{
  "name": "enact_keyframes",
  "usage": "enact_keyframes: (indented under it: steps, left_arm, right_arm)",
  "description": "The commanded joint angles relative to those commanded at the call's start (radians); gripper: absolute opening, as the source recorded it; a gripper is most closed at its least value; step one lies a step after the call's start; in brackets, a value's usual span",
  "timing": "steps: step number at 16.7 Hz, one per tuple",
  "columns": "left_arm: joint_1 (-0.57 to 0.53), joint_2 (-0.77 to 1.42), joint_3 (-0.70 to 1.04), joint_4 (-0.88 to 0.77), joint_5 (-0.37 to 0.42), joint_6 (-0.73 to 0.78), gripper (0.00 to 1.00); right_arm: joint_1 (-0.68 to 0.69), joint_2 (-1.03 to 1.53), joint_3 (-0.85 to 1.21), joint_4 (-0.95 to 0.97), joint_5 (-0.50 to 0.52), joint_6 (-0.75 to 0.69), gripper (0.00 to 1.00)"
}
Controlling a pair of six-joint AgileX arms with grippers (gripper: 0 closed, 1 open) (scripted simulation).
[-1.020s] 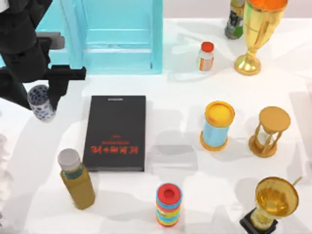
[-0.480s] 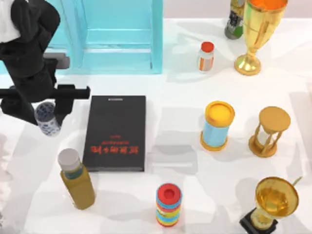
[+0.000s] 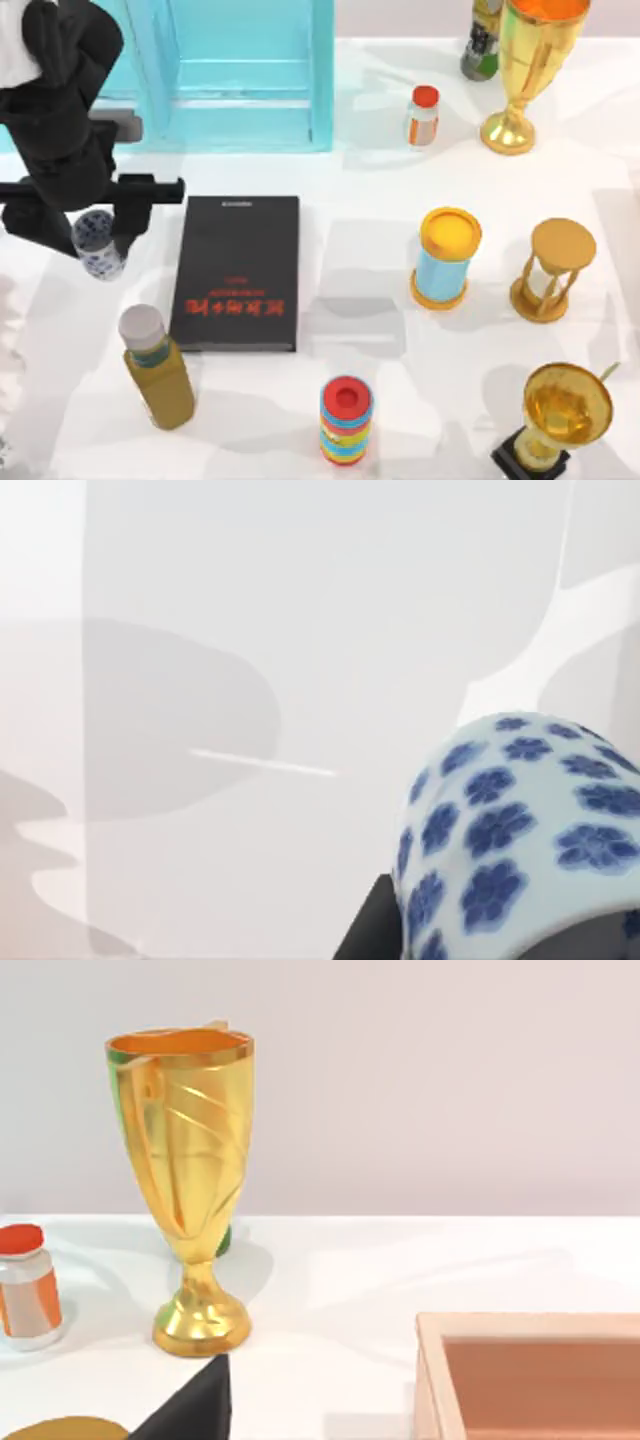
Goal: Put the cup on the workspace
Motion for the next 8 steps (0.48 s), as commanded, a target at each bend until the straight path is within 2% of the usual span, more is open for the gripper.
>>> enact_keyframes:
  steps: [6,8]
  left_arm:
    - [0.0,0.0,0.0,0.0,0.0,0.0,0.98]
    - [0.0,0.0,0.0,0.0,0.0,0.0,1.0]
  right_arm:
    - [0.0,0.0,0.0,0.0,0.0,0.0,1.0]
    - [0.0,0.0,0.0,0.0,0.0,0.0,1.0]
